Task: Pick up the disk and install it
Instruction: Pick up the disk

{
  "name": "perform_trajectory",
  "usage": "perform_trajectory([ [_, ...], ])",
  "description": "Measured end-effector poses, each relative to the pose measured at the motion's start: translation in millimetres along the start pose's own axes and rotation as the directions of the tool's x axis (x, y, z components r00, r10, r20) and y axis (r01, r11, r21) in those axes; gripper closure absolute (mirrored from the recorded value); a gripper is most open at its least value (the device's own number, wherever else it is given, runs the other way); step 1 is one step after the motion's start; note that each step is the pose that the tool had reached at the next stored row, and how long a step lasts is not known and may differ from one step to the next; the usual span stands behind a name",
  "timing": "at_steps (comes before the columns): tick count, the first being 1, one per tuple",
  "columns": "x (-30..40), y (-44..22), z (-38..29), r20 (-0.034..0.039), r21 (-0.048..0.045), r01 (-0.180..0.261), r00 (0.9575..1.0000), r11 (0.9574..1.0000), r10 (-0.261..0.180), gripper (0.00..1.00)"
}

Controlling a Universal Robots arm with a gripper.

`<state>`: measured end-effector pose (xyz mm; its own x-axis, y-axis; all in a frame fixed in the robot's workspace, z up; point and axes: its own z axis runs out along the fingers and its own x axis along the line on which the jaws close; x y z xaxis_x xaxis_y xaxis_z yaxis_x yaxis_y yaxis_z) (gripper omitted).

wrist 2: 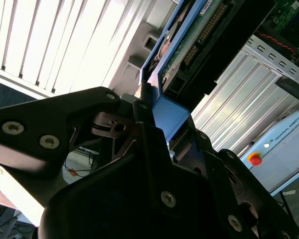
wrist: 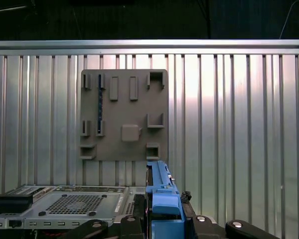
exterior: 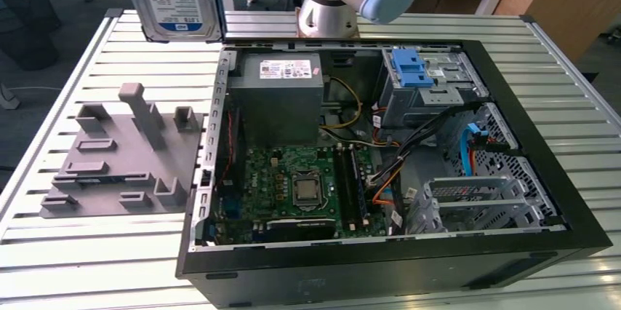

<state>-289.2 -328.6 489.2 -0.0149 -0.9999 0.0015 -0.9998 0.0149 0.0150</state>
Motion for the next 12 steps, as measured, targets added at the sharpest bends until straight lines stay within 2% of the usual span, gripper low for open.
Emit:
perform_trajectory([
  [12,-0.1,-6.3,-0.1,0.0,0.0,0.0,1.0,1.0,0.0,0.63],
])
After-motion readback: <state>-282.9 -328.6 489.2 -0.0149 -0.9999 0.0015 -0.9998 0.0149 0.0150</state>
